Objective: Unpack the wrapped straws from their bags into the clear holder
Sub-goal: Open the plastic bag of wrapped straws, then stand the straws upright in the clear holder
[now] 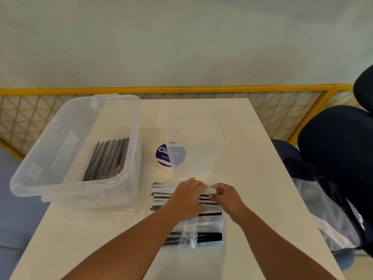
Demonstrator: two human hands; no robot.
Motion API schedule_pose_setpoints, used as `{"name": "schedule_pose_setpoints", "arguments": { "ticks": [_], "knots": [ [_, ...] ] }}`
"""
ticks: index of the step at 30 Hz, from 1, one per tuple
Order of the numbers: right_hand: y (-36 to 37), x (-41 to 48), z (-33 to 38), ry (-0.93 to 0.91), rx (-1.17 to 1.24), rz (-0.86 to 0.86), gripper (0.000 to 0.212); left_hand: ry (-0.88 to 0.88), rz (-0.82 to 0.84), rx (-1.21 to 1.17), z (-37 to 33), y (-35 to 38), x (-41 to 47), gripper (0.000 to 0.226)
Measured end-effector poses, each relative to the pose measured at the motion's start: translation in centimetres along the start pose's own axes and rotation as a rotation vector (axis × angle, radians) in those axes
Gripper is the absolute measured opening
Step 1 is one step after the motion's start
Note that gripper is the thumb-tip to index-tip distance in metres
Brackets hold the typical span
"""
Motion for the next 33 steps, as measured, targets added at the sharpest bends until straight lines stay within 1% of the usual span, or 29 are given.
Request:
{"name": "schedule_pose_setpoints", "arguments": {
  "ticks": [4, 7, 9, 13, 14, 15, 16, 19, 22, 26, 30, 33],
  "knots": [
    [-0.2, -0.3, 0.0, -0.021, 0.078, -0.021, 0.016, -0.027, 0.096, 0.090, -0.4, 0.1, 1.9, 0.054],
    [-0.2, -0.5, 0.0, -0.035, 0.130, -0.026, 0.018, -0.042, 0.110, 0.173, -0.7, 0.1, 2.7, 0.038],
    [-0.4, -0.7, -0.2, -0.019, 0.157, -0.050, 0.017, -0.057, 0.109, 0.165, -0.8, -0.1, 3.0, 0.026],
    [-1.6, -1.1, -1.0, 0.043, 0.359, -0.159, 0.018, -0.074, 0.110, 0.132, -0.7, -0.3, 3.2, 0.015],
    [-1.7, -1.4, -1.2, 0.064, 0.419, -0.172, 0.016, -0.076, 0.115, 0.123, -0.6, -0.3, 3.2, 0.014],
    [-1.8, -1.5, -1.6, 0.084, 0.466, -0.173, 0.020, -0.078, 0.118, 0.109, -0.6, -0.3, 3.2, 0.013],
    [-1.7, -1.7, -2.0, 0.103, 0.500, -0.161, 0.029, -0.079, 0.120, 0.096, -0.6, -0.3, 3.2, 0.011],
    [-0.9, -1.9, -2.8, 0.127, 0.487, -0.073, 0.053, -0.075, 0.121, 0.071, -0.7, -0.5, 3.3, 0.014],
    [0.0, -1.8, -2.8, 0.133, 0.468, -0.042, 0.064, -0.070, 0.120, 0.061, -1.0, -0.8, 3.5, 0.019],
    [1.0, -1.7, -2.2, 0.177, 0.527, -0.040, 0.067, -0.048, 0.132, 0.056, -1.8, -1.1, 3.5, 0.017],
    [1.3, -1.3, -2.1, 0.219, 0.545, -0.061, 0.070, -0.032, 0.146, -0.009, -2.7, -1.7, 3.3, 0.015],
    [1.4, -1.0, -2.0, 0.240, 0.529, -0.067, 0.071, -0.015, 0.141, -0.110, -3.2, -2.5, 3.2, 0.013]
  ]
}}
Point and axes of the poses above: each hand's wrist, its own x-axis towards the middle knuckle, its own y-axis out of the palm, z = x × y, the point moved 5 cm from there along x, towards the middle knuckle, and after that the axes turned 1 degree about z, right-handed, at the moved point
